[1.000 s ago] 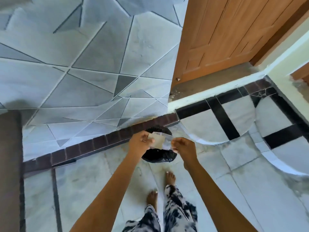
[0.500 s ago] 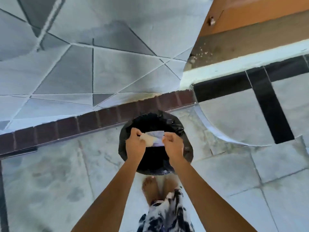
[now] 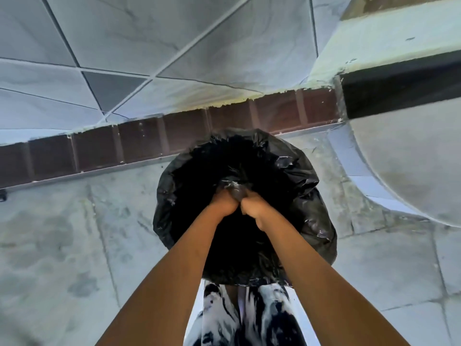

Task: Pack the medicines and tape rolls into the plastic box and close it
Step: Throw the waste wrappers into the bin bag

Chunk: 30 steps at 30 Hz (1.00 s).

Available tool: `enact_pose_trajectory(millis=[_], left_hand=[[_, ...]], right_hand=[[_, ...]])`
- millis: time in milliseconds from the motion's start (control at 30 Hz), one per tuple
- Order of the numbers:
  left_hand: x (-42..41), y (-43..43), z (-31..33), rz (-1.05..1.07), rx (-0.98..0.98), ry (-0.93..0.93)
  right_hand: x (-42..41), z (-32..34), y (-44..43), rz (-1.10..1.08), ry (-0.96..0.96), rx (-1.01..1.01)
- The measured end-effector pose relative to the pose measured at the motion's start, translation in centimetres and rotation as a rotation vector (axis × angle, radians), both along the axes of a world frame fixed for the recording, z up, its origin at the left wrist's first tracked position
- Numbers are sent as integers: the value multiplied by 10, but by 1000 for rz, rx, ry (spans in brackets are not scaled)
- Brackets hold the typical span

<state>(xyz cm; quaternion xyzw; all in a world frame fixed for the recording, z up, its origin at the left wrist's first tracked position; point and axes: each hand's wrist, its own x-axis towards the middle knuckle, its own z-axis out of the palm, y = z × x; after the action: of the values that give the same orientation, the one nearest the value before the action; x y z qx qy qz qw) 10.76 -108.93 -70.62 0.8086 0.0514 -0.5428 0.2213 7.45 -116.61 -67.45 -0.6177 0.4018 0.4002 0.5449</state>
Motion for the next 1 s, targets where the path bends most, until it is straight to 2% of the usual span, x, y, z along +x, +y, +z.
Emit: enact_pose_trajectory(millis=[67,133,233,400,467,500,567,667,833,1000], left_hand=[[4,-1,8,-53,17,-4],[9,-2,41,-60,19,-73],[9,-1,112,39,-16,-196],[-12,11,262,52,-77,-342],[-25,16,332,46,-102,-411],[-34,23,386,40,-106,-476],[-45,24,416,22,-100,-548],[-70,37,499,-19,-85,-694],[-121,53,593,-81,-7,-884],[-173,74,659,28,21,-1066]], right_hand=[[-5,16,-8,2,12,-7],[-9,49,-16,-47,-35,-38],[-16,116,-26,-22,-173,-130],[-33,253,-33,180,-365,-344],[-45,318,-31,255,-442,-424],[-54,371,-27,285,-480,-473],[-63,396,-25,338,-526,-538],[-90,475,-20,367,-635,-608],[-133,559,-13,425,-724,-738],[-170,613,-1,520,-874,-776]])
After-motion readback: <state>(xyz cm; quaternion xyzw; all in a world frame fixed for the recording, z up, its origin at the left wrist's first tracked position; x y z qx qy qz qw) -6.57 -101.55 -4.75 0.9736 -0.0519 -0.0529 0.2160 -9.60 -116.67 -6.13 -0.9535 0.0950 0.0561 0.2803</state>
